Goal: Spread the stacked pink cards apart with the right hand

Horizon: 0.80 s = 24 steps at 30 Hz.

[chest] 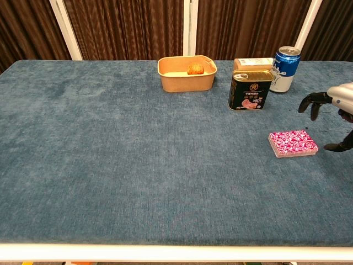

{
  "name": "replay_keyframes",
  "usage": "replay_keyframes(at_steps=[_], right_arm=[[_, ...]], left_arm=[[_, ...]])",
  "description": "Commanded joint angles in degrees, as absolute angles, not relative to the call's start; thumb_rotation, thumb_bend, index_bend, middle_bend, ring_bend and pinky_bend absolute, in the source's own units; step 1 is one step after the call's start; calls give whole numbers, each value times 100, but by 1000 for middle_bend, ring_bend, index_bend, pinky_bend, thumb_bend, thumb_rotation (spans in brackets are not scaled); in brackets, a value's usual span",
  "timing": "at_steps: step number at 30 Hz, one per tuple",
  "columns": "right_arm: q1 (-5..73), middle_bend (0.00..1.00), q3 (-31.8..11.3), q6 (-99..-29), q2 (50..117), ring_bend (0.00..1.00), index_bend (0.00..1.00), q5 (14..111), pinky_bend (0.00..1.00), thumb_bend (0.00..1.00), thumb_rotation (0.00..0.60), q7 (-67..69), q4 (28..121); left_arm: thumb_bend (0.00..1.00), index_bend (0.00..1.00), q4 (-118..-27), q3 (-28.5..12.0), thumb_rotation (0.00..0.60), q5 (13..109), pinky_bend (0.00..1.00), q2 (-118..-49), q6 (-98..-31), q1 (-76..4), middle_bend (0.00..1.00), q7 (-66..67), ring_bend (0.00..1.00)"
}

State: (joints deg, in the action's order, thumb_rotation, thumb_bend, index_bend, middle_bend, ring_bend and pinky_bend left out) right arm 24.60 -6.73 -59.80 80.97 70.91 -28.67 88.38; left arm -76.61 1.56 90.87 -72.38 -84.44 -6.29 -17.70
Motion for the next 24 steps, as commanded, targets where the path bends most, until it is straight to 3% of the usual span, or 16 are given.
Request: replay_keyframes(at_steps=[1,11,24], right_arm=[[2562,312,-702,-5943,8227,878,262,7097,942,101,600,-2817,8702],[2901,308,-704,-5588,8577,878,279,6714,942,103,600,-3072,8417],[2974,316,-564,-5606,8714,877,289,6487,942,102,600,-3156,8252]], left_arm=[[0,183,-7653,157,600,9087,159,-7238,-8438,-631,160,-1789,65],[0,182,-7616,185,600,9104,159,-7225,-8437,-623,161,-1877,66],[0,183,-7575,184,600,9089,158,-7230,-8436,-617,161,-1938,65]])
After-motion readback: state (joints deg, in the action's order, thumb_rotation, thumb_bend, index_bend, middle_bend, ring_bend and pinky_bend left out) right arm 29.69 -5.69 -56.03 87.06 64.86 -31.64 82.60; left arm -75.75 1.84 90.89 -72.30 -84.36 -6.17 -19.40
